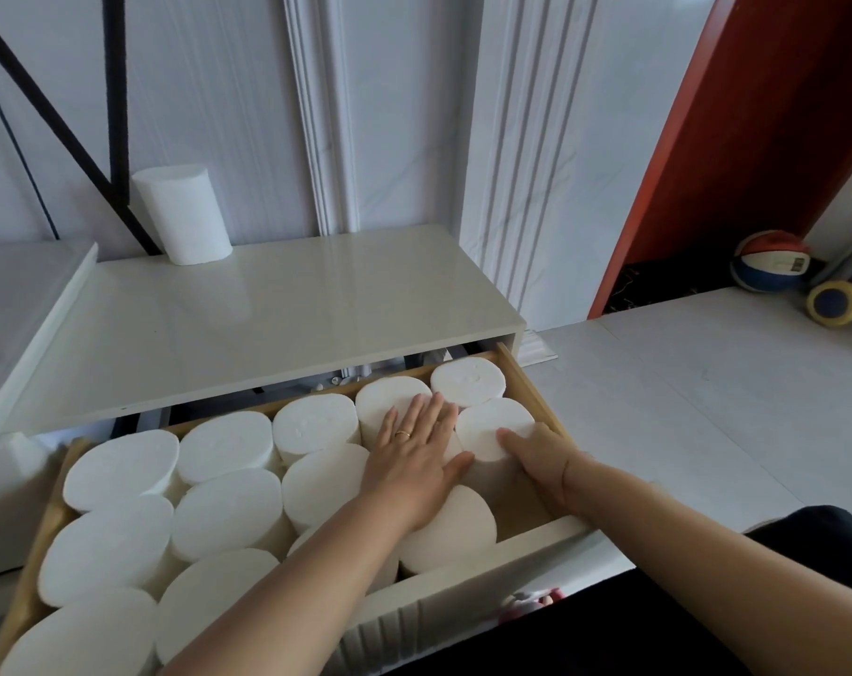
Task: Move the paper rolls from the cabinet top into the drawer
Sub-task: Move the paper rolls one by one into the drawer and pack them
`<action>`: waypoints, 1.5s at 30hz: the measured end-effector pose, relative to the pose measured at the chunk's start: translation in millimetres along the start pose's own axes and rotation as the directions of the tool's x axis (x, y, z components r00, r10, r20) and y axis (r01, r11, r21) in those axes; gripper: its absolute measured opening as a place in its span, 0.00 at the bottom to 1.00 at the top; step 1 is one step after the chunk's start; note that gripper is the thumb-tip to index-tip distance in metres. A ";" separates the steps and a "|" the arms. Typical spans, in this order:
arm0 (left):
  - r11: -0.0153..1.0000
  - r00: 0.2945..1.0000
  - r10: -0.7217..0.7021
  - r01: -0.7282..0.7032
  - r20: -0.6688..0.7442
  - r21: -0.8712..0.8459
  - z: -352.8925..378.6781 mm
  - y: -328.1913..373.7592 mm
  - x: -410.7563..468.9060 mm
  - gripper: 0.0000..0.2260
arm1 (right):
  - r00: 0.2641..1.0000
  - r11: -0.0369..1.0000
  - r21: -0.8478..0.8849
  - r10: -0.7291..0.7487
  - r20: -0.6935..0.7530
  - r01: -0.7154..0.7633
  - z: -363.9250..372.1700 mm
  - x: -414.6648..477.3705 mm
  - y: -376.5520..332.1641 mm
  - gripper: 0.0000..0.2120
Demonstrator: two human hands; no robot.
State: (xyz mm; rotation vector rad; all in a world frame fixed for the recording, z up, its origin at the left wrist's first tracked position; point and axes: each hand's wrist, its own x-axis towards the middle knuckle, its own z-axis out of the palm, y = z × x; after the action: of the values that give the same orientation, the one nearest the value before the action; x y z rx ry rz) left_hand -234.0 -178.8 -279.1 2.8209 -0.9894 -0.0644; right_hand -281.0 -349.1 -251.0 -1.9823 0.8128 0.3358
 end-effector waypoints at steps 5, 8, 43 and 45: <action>0.997 0.999 0.052 -0.052 0.010 0.052 -8.2 -35.0 -20.1 0.29 | 0.888 0.831 -0.433 -0.441 -0.130 0.349 7.7 -15.2 -13.1 0.30; 0.993 0.998 0.051 -0.047 -0.038 0.107 -19.7 -62.7 -33.5 0.30 | 0.814 0.746 -0.465 -0.574 -0.084 0.478 26.2 -16.7 -30.6 0.31; 0.869 0.758 -0.475 0.483 -0.448 -0.104 -46.4 -204.4 -43.3 0.26 | 0.725 0.706 0.169 -0.656 -0.211 0.688 283.9 160.6 -411.7 0.56; 0.871 0.753 -0.468 0.483 -0.463 -0.094 -43.8 -206.2 -42.7 0.26 | 0.722 0.705 0.169 -0.645 -0.250 0.688 290.0 165.3 -421.1 0.58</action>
State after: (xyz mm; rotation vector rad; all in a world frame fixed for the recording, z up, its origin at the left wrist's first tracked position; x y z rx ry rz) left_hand -136.0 12.4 -268.5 2.8188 -0.1511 0.5646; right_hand 146.9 -26.4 -211.1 -1.9290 0.1639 -0.3673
